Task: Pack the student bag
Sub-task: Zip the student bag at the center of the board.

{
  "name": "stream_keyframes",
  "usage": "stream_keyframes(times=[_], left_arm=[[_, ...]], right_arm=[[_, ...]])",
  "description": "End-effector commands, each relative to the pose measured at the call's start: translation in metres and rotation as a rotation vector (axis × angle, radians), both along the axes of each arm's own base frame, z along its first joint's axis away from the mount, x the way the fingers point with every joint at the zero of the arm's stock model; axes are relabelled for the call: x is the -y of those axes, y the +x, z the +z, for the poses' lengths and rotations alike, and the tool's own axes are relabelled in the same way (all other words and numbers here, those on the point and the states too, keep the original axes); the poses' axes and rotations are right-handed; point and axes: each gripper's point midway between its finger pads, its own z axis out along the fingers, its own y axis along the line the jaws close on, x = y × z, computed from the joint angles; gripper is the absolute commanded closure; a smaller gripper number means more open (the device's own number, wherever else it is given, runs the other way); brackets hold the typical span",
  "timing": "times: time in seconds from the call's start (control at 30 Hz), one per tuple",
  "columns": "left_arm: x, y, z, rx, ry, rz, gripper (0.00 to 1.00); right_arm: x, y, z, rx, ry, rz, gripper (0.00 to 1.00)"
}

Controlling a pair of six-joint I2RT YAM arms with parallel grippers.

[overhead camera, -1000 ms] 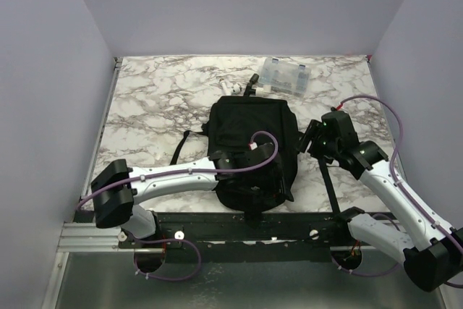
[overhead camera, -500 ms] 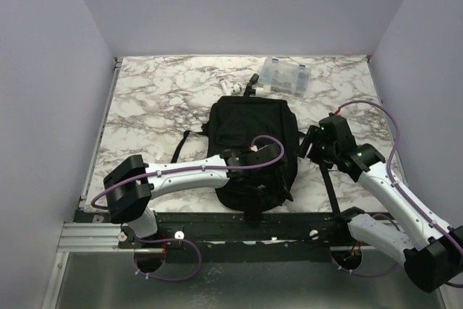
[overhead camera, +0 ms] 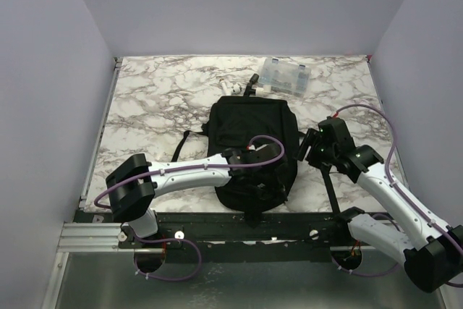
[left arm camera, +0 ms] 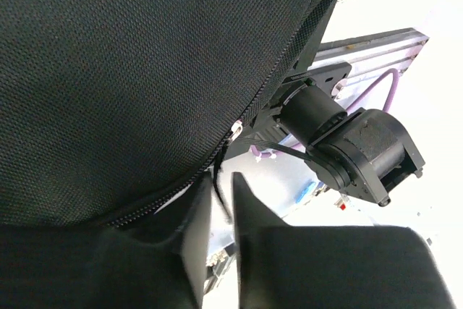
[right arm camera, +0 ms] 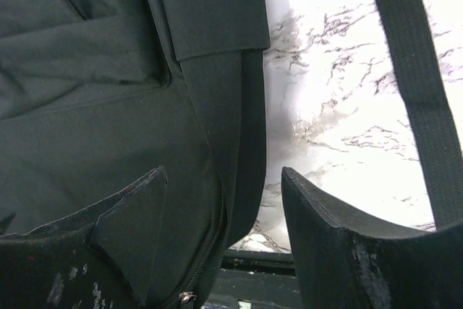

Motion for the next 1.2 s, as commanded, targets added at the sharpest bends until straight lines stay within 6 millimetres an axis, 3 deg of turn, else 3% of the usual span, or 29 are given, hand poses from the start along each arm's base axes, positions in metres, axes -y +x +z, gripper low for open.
stream_keyframes(times=[0.0,0.07,0.2,0.23,0.33,0.43,0.5,0.57,0.7,0.83,0.93,1.03,1.17], left_arm=[[-0.007,0.010,-0.003,0.007,0.047,0.062,0.91],[-0.007,0.011,-0.002,0.015,0.044,0.054,1.00],[-0.009,0.012,-0.001,0.036,0.036,0.035,1.00],[-0.005,0.009,0.004,0.043,-0.034,-0.032,1.00],[-0.003,0.007,0.008,0.053,-0.067,-0.088,1.00],[-0.005,0.004,0.010,0.078,-0.074,-0.140,1.00],[-0.012,0.004,0.007,0.094,-0.066,-0.163,1.00],[-0.023,0.006,0.006,0.127,-0.044,-0.188,1.00],[-0.064,0.008,-0.010,0.190,0.102,-0.237,1.00],[-0.113,0.006,-0.035,0.182,0.159,-0.205,1.00],[-0.132,0.006,-0.033,0.257,0.148,-0.236,1.00],[-0.133,0.003,-0.025,0.319,0.083,-0.283,1.00],[-0.101,-0.002,0.002,0.375,-0.112,-0.360,1.00]], right_arm=[[-0.012,-0.019,-0.014,-0.092,0.063,0.041,0.31],[-0.023,-0.027,-0.016,-0.120,0.113,0.099,0.32],[-0.043,-0.042,-0.018,-0.146,0.231,0.184,0.31],[-0.052,-0.053,-0.029,-0.194,0.298,0.203,0.32],[-0.058,-0.057,-0.037,-0.225,0.340,0.199,0.36],[-0.057,-0.054,-0.046,-0.250,0.370,0.101,0.58],[-0.056,-0.047,-0.048,-0.232,0.388,0.042,0.84],[-0.045,-0.037,-0.050,-0.194,0.338,-0.022,1.00],[0.002,-0.025,-0.054,-0.152,0.106,-0.199,1.00],[0.022,-0.012,-0.040,-0.066,0.047,-0.249,1.00],[0.033,-0.003,-0.029,-0.011,-0.012,-0.255,1.00],[0.032,0.009,-0.016,0.024,-0.046,-0.208,1.00],[0.023,0.015,-0.008,0.002,-0.060,-0.130,1.00]])
